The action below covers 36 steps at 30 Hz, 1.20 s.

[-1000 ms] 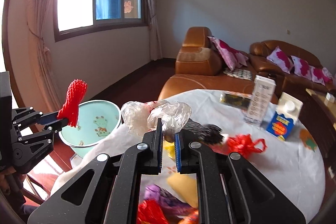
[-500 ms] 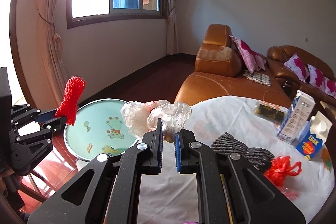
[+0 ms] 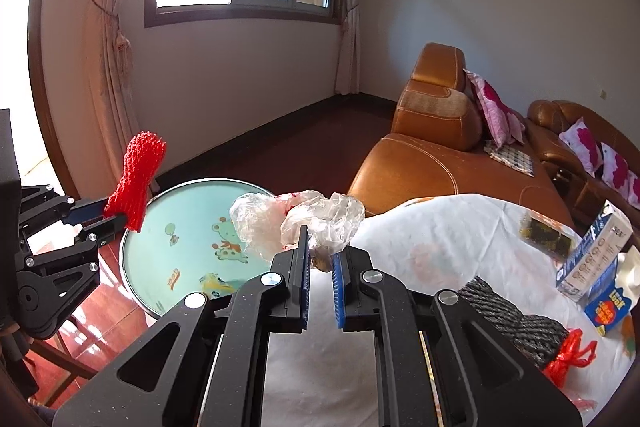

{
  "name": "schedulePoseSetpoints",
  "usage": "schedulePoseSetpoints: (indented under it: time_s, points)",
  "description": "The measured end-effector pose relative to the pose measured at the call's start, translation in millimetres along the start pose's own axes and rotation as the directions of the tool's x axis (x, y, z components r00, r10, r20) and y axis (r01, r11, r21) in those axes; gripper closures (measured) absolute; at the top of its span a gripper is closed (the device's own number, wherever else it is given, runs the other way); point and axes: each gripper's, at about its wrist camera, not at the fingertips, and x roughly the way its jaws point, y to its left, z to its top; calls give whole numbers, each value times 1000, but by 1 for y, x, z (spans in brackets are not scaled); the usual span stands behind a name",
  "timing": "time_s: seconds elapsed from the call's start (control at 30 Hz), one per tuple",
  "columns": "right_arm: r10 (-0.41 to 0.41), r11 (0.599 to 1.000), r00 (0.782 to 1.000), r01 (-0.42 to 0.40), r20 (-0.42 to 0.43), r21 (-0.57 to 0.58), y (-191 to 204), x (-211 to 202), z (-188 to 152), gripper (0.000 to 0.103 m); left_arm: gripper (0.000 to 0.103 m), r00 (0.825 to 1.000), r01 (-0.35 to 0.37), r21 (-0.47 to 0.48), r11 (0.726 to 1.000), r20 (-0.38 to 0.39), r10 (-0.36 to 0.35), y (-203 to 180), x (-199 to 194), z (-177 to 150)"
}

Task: Collect trash
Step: 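Carry the red mesh net with the left tool while the right tool carries the clear bag over the bin, then open the left tool over the bin while the right tool releases the clear bag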

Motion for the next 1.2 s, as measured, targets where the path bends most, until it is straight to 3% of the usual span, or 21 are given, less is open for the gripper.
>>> schedulePoseSetpoints:
  time_s: [0.47, 0.87, 0.97, 1.03, 1.07, 1.1, 1.2]
  points:
    - [21, 999, 1000, -22, -20, -41, 15, 15, 2, 93, 85, 999, -38, 14, 999, -20, 39, 3, 10, -1]
    - [43, 998, 999, -45, -33, -48, 20, 20, 2, 93, 85, 1000, -9, 9, 1000, -18, 9, 2, 11, -2]
    - [57, 997, 997, -60, -41, -58, 23, 23, 2, 85, 78, 1000, 5, 13, 1000, 6, -5, -1, 8, -2]
    - [64, 997, 997, -66, -45, -50, 23, 24, 1, 63, 67, 1000, 9, 27, 1000, 9, -10, -4, 7, -1]
    - [65, 997, 997, -67, -47, -46, 23, 25, 1, 62, 54, 1000, 0, 30, 1000, 17, -1, -6, 5, -1]
    - [65, 997, 997, -67, -49, -40, 22, 25, 1, 62, 49, 1000, -11, 28, 1000, 23, 10, -6, 4, -1]
    - [60, 998, 997, -61, -50, -30, 20, 23, 0, 59, 48, 1000, -14, 21, 1000, 21, 13, -4, 5, -1]
